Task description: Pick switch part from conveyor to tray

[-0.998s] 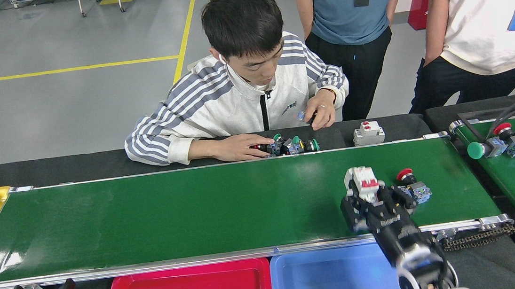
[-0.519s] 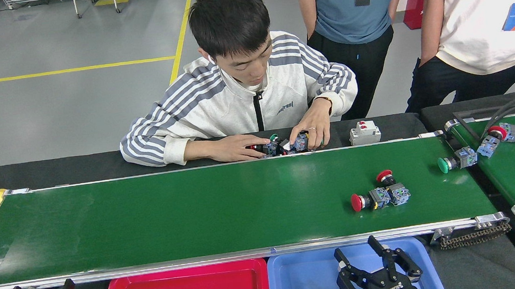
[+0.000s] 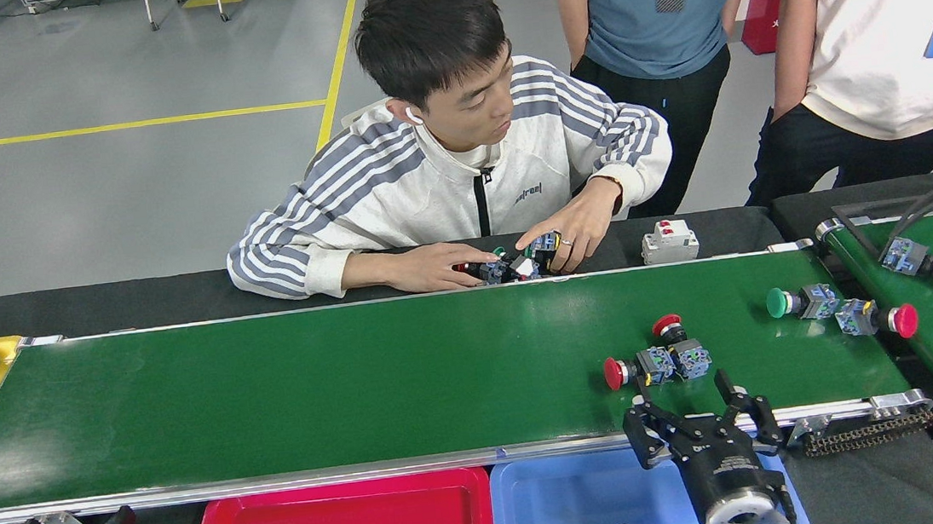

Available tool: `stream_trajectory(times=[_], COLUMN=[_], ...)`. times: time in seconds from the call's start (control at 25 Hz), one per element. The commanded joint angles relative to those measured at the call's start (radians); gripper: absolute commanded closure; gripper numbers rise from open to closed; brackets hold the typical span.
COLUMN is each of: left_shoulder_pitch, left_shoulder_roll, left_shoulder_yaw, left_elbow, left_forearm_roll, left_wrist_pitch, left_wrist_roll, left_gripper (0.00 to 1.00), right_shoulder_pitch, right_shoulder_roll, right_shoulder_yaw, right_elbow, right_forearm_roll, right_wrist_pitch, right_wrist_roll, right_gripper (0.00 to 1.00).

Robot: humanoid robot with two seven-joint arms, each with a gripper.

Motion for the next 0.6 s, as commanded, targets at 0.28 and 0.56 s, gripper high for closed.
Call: stream_trajectory(times=[0.28,0.56], left_shoulder_pitch=[-0.009,-0.019], left_shoulder_roll=[0.012,0.012], left_shoulder_yaw=[0.004,0.003], left_elbow=[-0.010,-0.004], left_forearm_roll=[-0.003,-0.003], left_wrist_pitch=[0.000,0.000], left_wrist_roll=[0.004,0.004], left_gripper=[0.00,0.00], right_shoulder_pitch=[-0.117,-0.190], right_shoulder_roll=[0.022,0.045], right_shoulder_yaw=[0.106,0.126], right_elbow=[0.124,0.238], right_forearm_roll=[-0.001,-0.001], right_wrist_pitch=[0.088,0.089], right_wrist_roll=[0.001,0.001], right_gripper=[0.01,0.05])
